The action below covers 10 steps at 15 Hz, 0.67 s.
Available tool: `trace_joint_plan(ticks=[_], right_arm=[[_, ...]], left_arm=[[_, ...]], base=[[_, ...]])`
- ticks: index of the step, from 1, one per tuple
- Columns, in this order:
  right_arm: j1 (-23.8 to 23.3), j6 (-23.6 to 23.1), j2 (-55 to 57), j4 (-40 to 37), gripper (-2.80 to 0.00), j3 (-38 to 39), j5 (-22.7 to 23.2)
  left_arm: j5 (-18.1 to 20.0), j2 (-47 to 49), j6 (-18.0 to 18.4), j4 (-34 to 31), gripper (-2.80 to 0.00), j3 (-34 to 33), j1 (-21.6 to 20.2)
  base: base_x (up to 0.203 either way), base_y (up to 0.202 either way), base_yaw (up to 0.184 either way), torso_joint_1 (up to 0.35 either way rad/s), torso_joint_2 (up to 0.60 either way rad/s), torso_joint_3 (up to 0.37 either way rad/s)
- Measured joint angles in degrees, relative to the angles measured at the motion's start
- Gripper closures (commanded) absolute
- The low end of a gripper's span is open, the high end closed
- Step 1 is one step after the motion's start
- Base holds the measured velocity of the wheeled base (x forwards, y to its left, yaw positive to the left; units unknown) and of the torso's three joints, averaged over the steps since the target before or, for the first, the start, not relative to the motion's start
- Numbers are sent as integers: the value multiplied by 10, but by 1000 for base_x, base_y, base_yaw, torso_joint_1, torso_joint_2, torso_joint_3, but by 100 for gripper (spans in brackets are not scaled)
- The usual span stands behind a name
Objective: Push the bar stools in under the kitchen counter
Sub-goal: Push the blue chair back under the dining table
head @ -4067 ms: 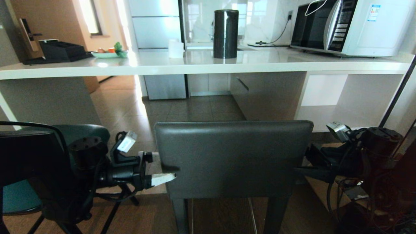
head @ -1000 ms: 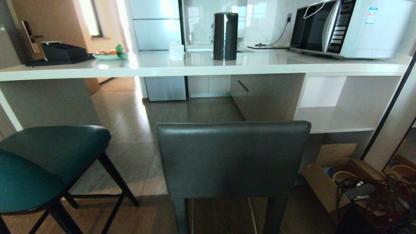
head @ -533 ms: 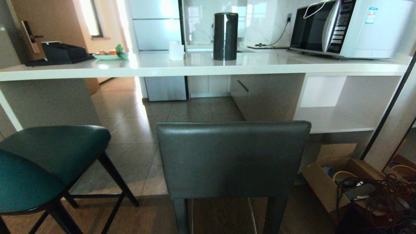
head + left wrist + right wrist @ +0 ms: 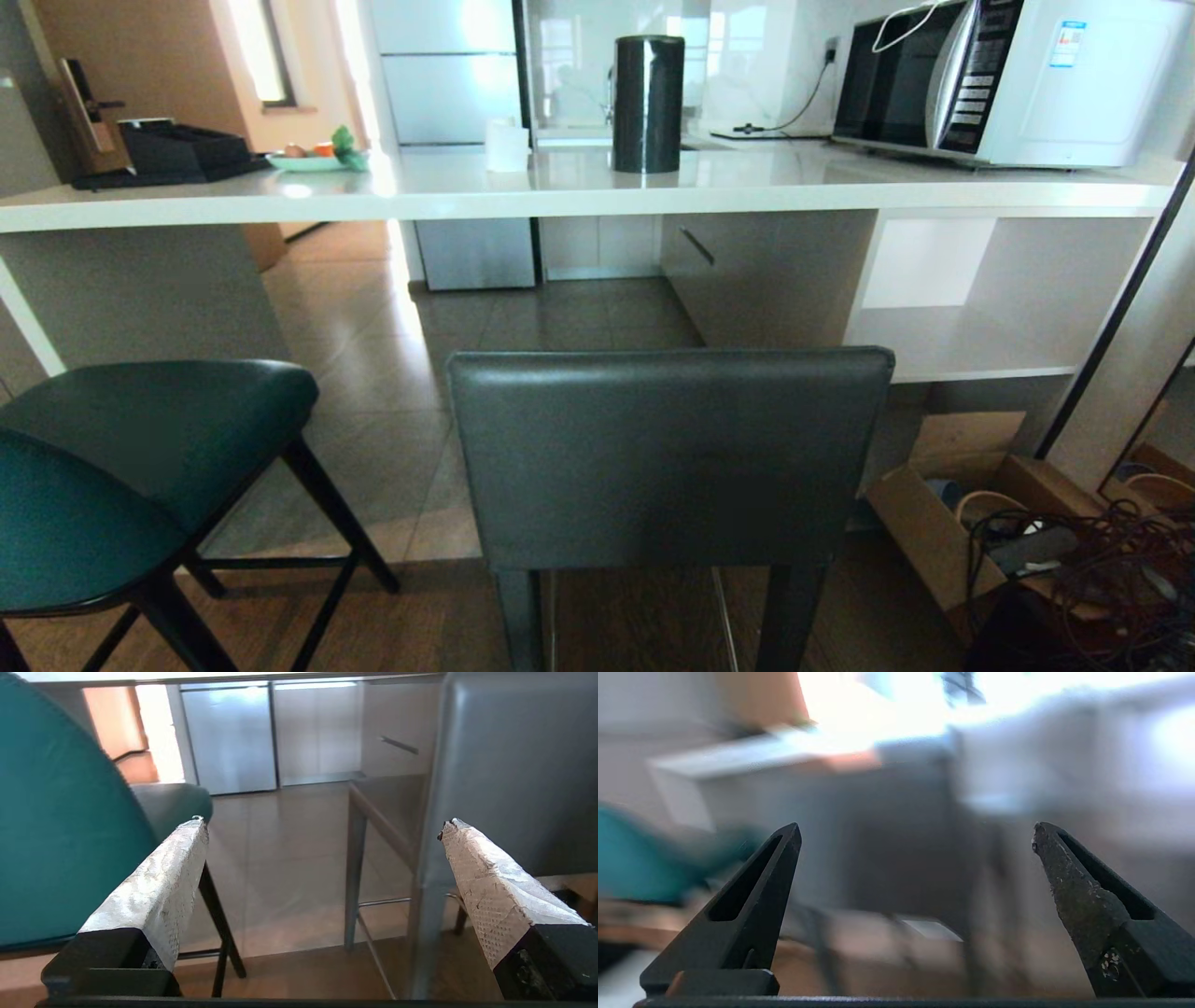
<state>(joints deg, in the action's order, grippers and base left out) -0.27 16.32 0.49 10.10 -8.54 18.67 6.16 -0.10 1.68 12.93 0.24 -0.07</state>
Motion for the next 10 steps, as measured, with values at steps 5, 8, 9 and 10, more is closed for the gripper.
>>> trace_joint_plan(ticks=[5,8,9,10], right_arm=[[0,-147,-4,-22,-280,71,-142],[0,-209,-4,-28,-280,83,-223],[0,-206,-4,-23,-280,84,-241],[0,-192,-4,-23,-280,85,-250]], left_arm=[[-60,0,23,-68,-280,-2,0],[-65,0,13,-128,-280,-2,-1],[-65,0,8,-127,-280,-2,0],[-65,0,7,-127,-280,-2,0]], base=[[0,0,0,0,0,0],[0,0,0,0,0,0],[0,0,0,0,0,0],[0,0,0,0,0,0]])
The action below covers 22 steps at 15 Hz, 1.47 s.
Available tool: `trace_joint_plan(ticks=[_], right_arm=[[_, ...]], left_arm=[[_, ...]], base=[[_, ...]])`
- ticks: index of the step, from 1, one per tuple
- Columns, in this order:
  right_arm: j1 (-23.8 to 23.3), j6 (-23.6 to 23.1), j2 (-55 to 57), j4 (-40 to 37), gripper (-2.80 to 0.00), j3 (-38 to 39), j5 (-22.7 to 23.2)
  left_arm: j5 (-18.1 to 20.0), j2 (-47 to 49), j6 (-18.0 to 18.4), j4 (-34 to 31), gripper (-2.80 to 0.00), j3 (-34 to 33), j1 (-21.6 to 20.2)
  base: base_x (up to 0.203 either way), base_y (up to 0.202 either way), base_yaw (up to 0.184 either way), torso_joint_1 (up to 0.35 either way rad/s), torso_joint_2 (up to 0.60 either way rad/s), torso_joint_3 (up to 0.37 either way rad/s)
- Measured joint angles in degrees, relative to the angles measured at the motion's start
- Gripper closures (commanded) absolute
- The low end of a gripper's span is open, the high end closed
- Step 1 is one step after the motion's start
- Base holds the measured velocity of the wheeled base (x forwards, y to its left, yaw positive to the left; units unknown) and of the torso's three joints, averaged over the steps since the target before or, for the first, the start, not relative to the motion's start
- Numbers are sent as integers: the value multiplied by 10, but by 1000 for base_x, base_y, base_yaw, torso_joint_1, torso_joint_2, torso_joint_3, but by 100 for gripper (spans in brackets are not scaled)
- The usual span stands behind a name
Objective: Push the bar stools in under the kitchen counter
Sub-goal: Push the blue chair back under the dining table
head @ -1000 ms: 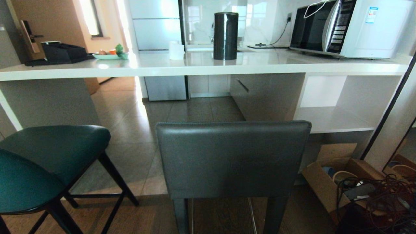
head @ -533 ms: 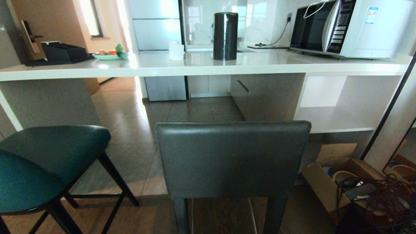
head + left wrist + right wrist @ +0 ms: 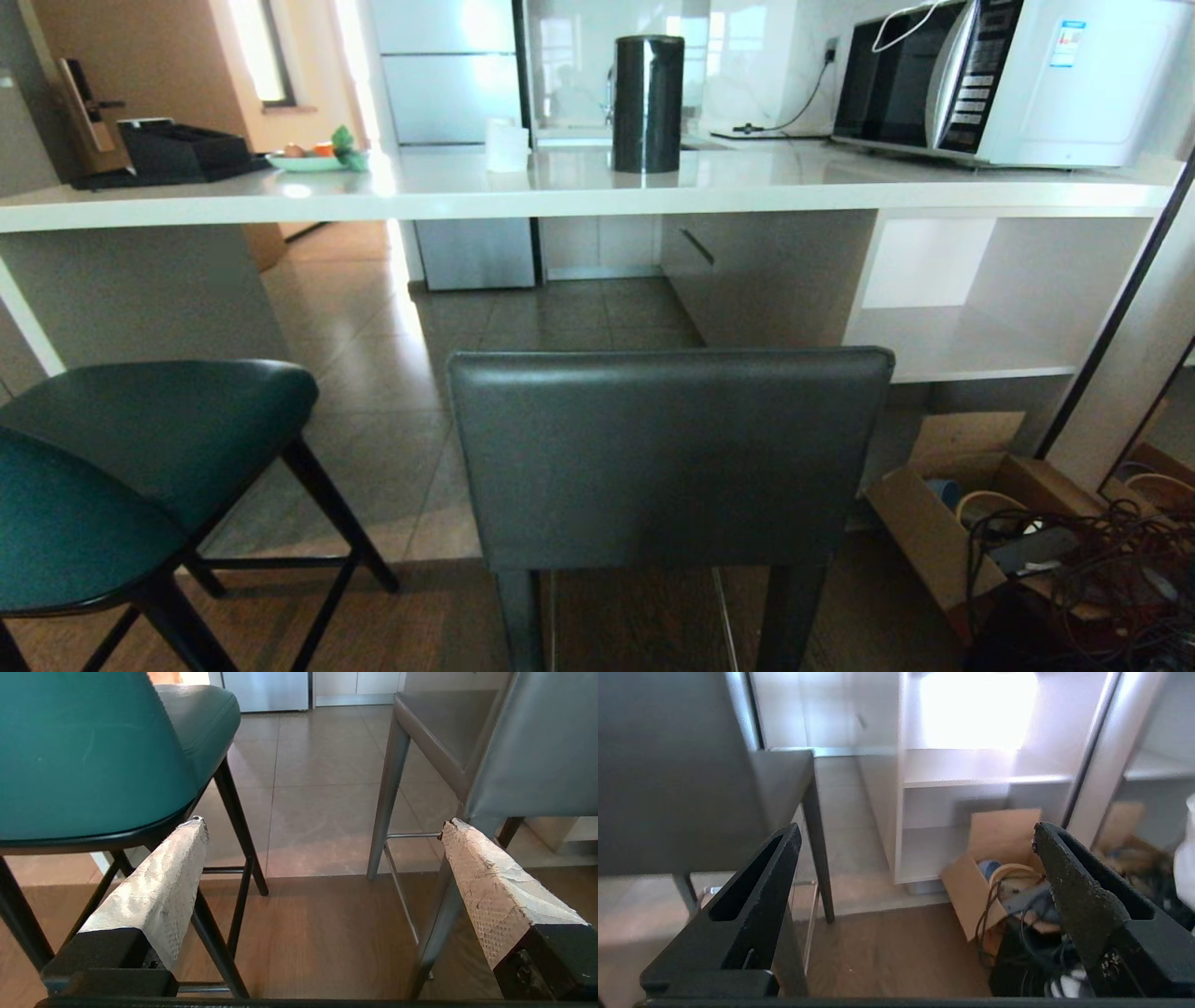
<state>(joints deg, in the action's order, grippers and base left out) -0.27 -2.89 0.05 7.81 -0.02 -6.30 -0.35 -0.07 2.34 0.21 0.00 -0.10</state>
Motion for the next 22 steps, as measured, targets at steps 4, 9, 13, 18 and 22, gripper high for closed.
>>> trace_joint_plan(ticks=[4,9,13,18,22], right_arm=[[0,66,0,-54,-280,0,56],[1,66,0,-54,-280,0,58],[1,70,0,-53,-280,0,58],[1,132,0,-58,0,0,58],[1,86,0,-52,0,0,68]], left_arm=[[2,0,1,1,-280,0,0],[1,0,-9,1,-280,0,0],[0,0,-24,2,-280,0,0],[-1,0,-26,1,0,0,0],[-2,0,-26,2,0,0,0]], base=[[0,0,0,0,0,0],[0,0,0,0,0,0],[0,0,0,0,0,0],[0,0,0,0,0,0],[0,0,0,0,0,0]])
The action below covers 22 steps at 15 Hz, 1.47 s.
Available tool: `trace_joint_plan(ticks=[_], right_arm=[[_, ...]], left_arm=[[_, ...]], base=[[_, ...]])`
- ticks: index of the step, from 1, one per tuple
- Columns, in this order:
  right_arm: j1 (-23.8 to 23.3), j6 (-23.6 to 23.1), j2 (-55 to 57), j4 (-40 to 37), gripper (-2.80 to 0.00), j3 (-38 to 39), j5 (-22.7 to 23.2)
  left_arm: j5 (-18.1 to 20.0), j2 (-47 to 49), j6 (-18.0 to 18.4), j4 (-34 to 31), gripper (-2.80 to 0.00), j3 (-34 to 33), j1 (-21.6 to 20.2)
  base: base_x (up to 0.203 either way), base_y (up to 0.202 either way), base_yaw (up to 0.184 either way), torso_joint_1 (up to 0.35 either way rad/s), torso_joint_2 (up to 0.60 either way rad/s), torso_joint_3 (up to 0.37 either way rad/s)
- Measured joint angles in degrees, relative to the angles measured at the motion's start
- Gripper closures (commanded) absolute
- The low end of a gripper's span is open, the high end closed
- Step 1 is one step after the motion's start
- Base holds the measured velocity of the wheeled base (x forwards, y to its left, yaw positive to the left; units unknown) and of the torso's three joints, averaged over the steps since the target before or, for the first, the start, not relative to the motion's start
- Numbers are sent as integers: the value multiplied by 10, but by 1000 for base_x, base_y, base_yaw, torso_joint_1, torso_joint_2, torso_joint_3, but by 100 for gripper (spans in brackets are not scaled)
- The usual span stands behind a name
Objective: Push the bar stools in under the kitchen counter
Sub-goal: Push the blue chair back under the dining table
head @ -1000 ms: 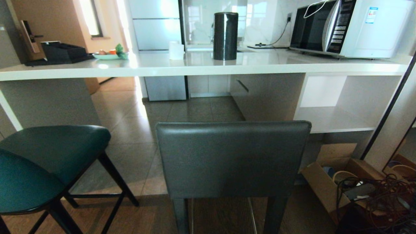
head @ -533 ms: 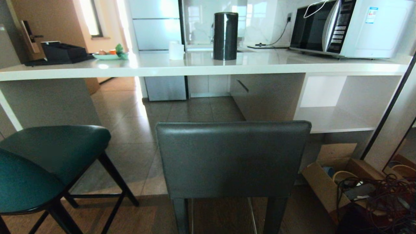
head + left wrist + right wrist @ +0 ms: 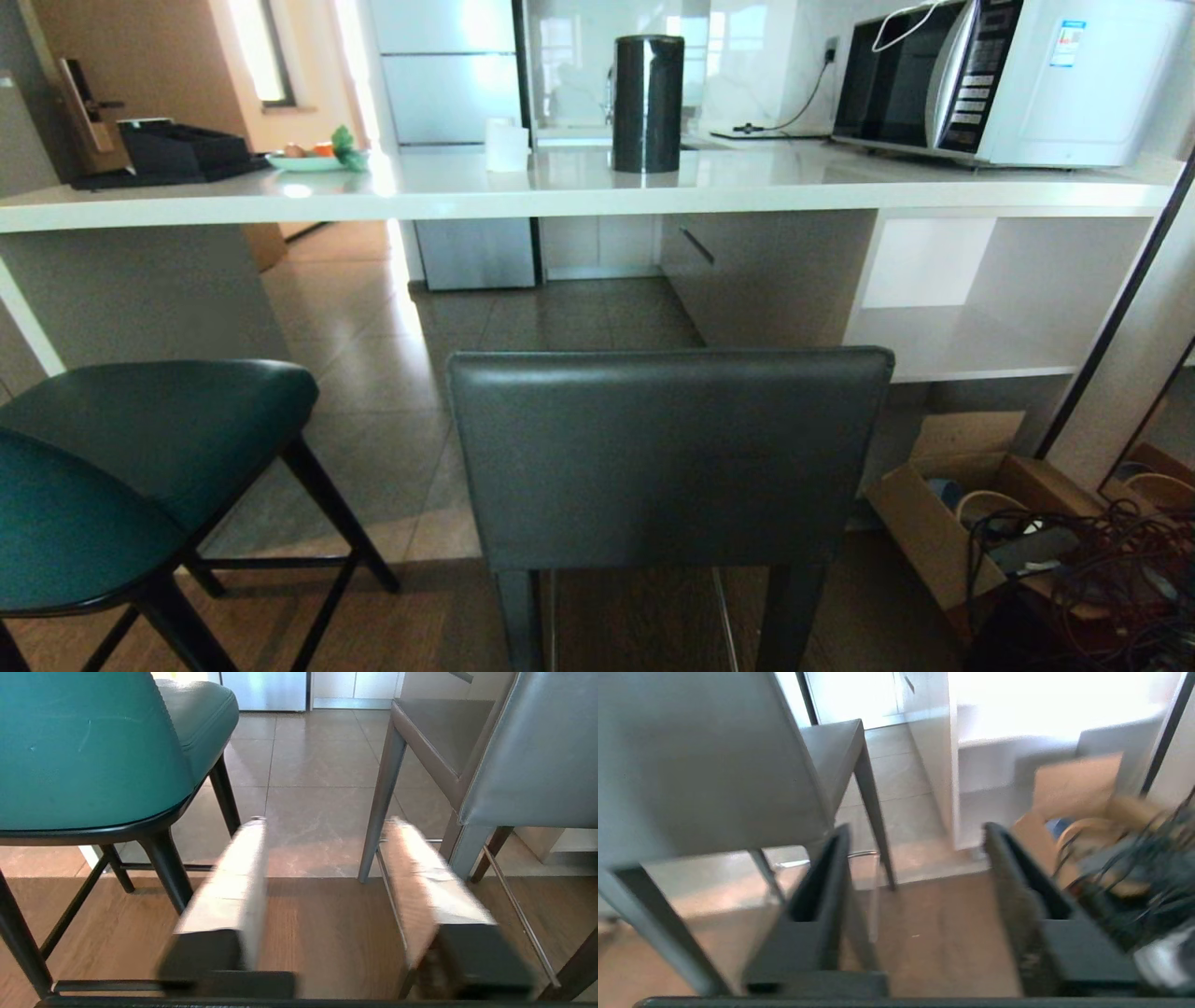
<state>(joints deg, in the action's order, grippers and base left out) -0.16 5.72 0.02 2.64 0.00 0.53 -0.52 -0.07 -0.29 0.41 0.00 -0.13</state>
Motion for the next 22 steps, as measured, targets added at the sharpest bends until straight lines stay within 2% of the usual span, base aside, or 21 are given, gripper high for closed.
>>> trace_joint_plan(ticks=[2,6,9,12,15,19,22], right_arm=[[0,-43,0,6,0,0,13],[0,-64,0,8,0,0,13],[0,-22,0,4,0,0,3],[0,-9,0,1,0,0,-8],[0,-13,0,2,0,0,-8],[0,-50,0,5,0,0,8],[0,-70,0,9,0,0,37]], left_arm=[[1,0,0,0,0,0,0],[1,0,0,0,0,0,0],[1,0,0,0,0,0,0],[1,0,0,0,0,0,1],[1,0,0,0,0,0,1],[1,0,0,0,0,0,1],[1,0,0,0,0,0,1]], base=[[0,0,0,0,0,0],[0,0,0,0,0,0],[0,0,0,0,0,0],[0,0,0,0,0,0],[0,0,0,0,0,0],[0,0,0,0,0,0],[0,0,0,0,0,0]])
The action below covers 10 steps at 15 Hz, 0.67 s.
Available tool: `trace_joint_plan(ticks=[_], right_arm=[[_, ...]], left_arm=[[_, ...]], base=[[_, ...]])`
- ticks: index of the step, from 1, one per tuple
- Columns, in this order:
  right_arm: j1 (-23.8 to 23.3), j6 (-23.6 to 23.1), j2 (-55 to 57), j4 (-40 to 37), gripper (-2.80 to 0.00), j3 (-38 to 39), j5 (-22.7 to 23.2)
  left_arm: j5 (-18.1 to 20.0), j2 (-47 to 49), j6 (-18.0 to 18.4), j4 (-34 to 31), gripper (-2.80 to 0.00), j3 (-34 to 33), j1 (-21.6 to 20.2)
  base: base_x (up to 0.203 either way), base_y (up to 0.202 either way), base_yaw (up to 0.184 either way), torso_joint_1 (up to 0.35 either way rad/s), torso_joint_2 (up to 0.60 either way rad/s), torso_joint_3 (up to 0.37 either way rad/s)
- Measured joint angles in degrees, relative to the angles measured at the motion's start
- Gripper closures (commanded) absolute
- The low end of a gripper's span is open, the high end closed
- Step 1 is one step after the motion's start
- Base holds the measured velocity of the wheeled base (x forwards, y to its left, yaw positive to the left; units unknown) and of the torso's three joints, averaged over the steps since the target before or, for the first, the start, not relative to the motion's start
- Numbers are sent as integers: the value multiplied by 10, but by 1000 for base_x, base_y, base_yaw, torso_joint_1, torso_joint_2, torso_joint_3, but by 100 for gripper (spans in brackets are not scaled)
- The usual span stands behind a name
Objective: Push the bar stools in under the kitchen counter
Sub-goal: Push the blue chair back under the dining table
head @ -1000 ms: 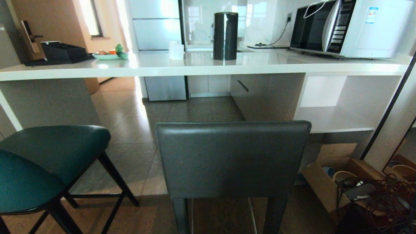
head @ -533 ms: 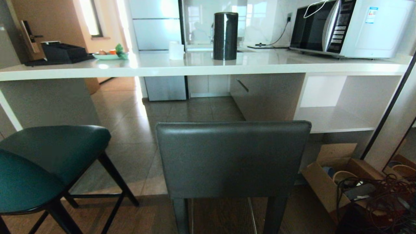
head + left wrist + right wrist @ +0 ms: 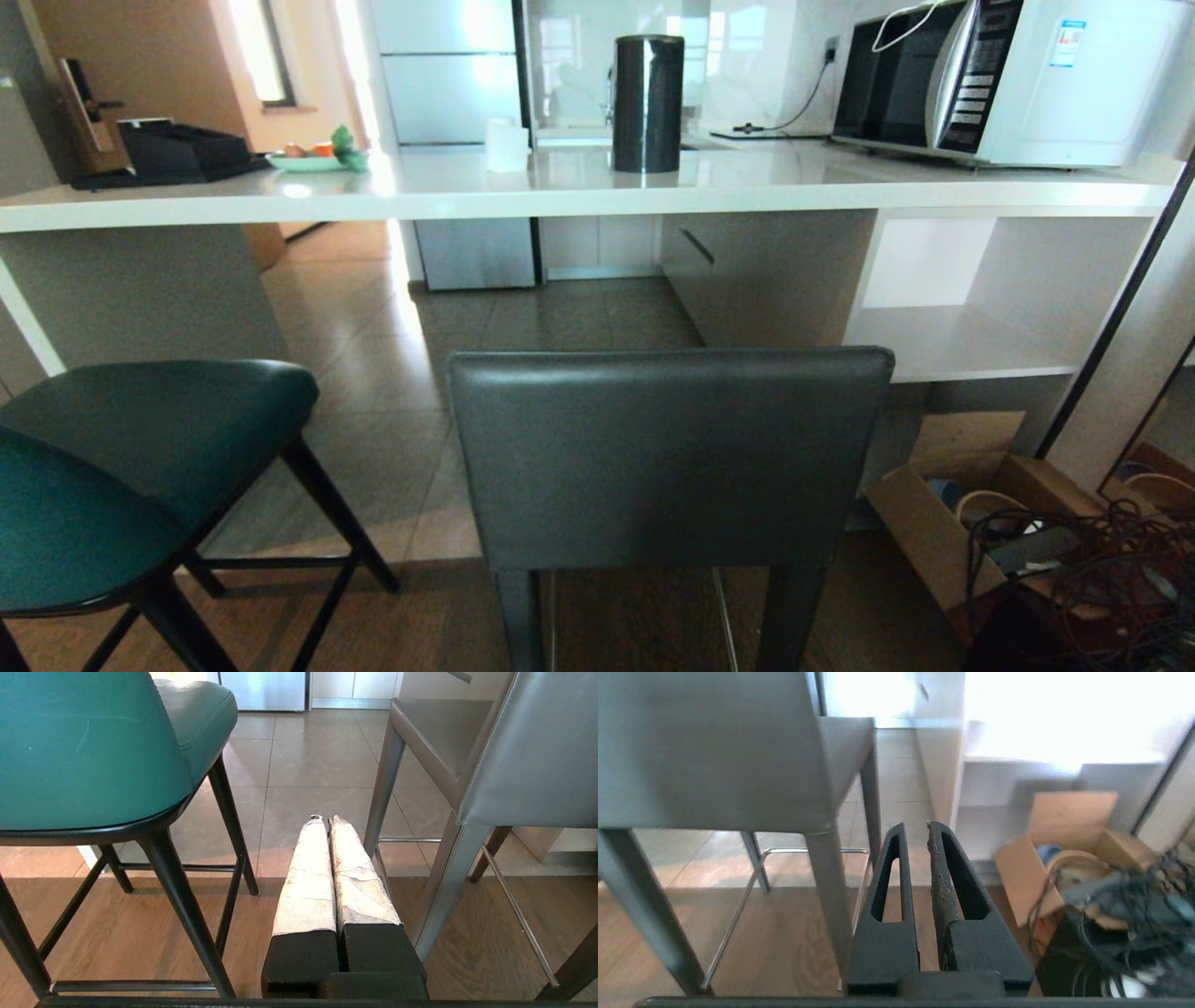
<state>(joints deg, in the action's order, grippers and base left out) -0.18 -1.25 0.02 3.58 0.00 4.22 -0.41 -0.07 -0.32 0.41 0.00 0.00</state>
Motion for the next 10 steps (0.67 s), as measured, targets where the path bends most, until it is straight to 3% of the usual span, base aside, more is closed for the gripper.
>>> trace_joint_plan(ticks=[3,6,7,8,10], right_arm=[[1,-18,0,0,0,0,0],[2,52,0,-2,0,0,-20],[2,52,0,-3,0,-2,-26],[2,29,0,-6,0,-9,-31],[2,-63,0,-23,0,-8,-20]], left_arm=[[0,0,0,0,0,0,0],[0,0,0,0,0,0,0],[0,0,0,0,0,0,0],[0,0,0,0,0,0,1],[0,0,0,0,0,0,1]], base=[[0,0,0,0,0,0],[0,0,0,0,0,0],[0,0,0,0,0,0],[0,0,0,0,0,0],[0,0,0,0,0,0]])
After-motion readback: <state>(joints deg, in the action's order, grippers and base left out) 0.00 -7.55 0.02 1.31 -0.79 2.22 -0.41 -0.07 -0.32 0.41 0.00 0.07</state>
